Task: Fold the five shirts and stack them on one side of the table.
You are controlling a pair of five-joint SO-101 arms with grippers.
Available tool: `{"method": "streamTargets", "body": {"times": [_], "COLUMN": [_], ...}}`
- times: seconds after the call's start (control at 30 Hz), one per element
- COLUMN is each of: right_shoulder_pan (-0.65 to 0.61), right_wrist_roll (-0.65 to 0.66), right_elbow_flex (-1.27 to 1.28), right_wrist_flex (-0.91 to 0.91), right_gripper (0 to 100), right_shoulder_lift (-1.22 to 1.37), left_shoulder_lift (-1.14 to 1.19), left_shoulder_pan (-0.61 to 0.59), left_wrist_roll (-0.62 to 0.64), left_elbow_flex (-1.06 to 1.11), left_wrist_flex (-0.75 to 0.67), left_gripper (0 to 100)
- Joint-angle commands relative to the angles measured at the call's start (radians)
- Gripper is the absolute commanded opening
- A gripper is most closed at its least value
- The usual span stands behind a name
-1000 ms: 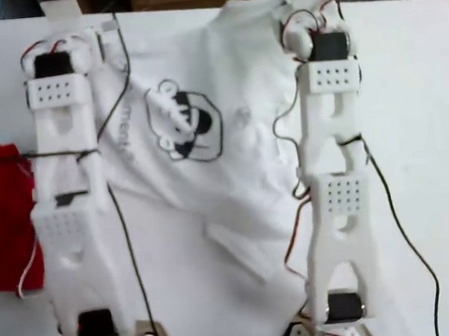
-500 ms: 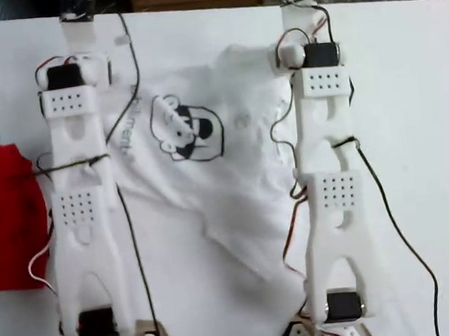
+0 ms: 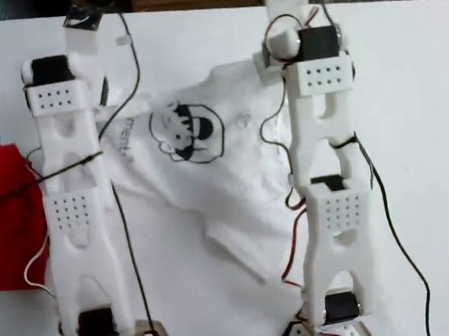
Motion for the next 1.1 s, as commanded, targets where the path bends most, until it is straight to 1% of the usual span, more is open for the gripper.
{"method": "streamTargets", "body": {"times": [0.0,0.07,0.17,0.33,0.47,0.7,0.87,1.07], "right_shoulder_pan": [-0.045,-0.068,-0.091,-0.124,-0.159,-0.249,-0.32,-0.329], "right_wrist_roll": [-0.025,-0.021,-0.017,0.075,0.127,0.178,0.176,0.181], "right_elbow_flex": [0.298,0.48,0.69,0.961,1.155,1.452,1.629,1.702], "right_wrist_flex": [0.022,0.021,0.019,0.019,0.019,0.002,-0.031,-0.085], "right_gripper": [1.8,1.8,1.8,1.8,1.8,1.8,1.8,1.8], "right_shoulder_lift": [-0.203,-0.3,-0.435,-0.61,-0.711,-0.886,-0.967,-1.012], "left_shoulder_lift": [-0.184,-0.258,-0.373,-0.525,-0.612,-0.701,-0.76,-0.789], "left_shoulder_pan": [-0.014,-0.018,-0.025,-0.029,-0.037,-0.069,-0.071,-0.06], "left_wrist_roll": [-0.054,-0.084,-0.163,-0.279,-0.368,-0.462,-0.502,-0.503], "left_elbow_flex": [0.194,0.315,0.489,0.75,0.914,1.098,1.201,1.267], "left_wrist_flex": [0.018,0.018,0.018,0.015,0.015,0.015,0.015,0.014], "left_gripper": [2,2,2,2,2,2,2,2]}}
